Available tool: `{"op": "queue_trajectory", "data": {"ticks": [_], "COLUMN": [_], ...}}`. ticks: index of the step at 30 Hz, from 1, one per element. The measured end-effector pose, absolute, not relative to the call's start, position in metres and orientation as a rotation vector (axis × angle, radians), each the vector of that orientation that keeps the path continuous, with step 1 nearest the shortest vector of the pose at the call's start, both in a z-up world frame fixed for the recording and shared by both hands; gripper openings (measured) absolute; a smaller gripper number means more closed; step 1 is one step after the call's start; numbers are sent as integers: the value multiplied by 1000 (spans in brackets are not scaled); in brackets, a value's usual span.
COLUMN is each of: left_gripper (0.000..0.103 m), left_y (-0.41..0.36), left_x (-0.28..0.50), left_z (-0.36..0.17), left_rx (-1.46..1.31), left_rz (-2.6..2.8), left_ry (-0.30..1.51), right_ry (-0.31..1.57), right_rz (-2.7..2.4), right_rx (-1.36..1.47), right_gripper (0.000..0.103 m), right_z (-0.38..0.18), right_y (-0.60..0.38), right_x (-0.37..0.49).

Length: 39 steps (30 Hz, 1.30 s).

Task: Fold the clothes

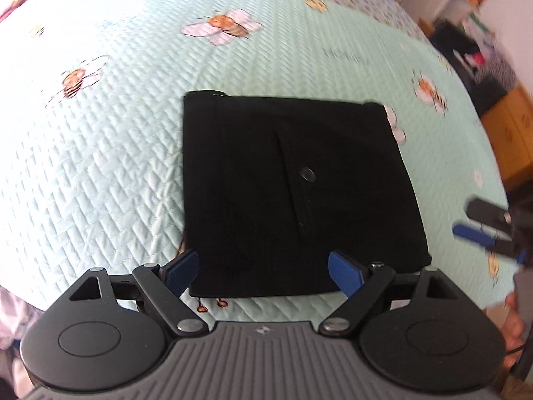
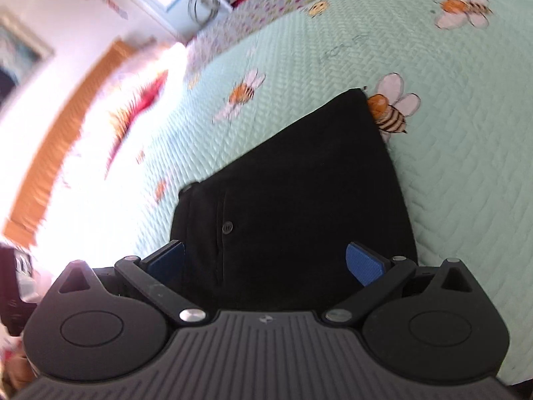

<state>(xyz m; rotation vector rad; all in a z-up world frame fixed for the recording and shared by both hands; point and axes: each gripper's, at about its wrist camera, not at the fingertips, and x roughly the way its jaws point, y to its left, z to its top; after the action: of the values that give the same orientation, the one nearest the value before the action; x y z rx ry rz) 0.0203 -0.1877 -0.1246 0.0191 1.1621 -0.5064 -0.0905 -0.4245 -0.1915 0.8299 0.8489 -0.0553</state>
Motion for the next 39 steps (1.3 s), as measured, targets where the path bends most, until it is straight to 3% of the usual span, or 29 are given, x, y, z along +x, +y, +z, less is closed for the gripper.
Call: {"op": "queue_trajectory", "data": {"ticks": [7, 18, 27, 29, 34, 39], "left_gripper": [88, 88, 89, 93, 101, 103], "left_y": [-124, -105, -125, -124, -127, -143], "left_x": [47, 72, 91, 95, 101, 97], "left_z": [-156, -207, -225, -233, -239, -238], "left_rx": [-272, -475, -409, -437, -434, -334], "left_rz": [-382, -493, -576, -583, -611, -696], "left_ry": [1174, 1214, 1242, 1257, 1293, 1324], "right_ry": [692, 652, 545, 548, 583, 455], "right_rz": [-67, -12, -44, -77, -206, -299], "right_rx": [1239, 1509, 1454, 1461, 1597, 1782], "right_gripper": [102, 103, 103, 103, 102, 103], "right_z": [-247, -324, -321, -322, -326, -343], "right_y": [-480, -440, -424, -424, -434, -443], "right_x": [-153, -155, -120, -114, -110, -129]}}
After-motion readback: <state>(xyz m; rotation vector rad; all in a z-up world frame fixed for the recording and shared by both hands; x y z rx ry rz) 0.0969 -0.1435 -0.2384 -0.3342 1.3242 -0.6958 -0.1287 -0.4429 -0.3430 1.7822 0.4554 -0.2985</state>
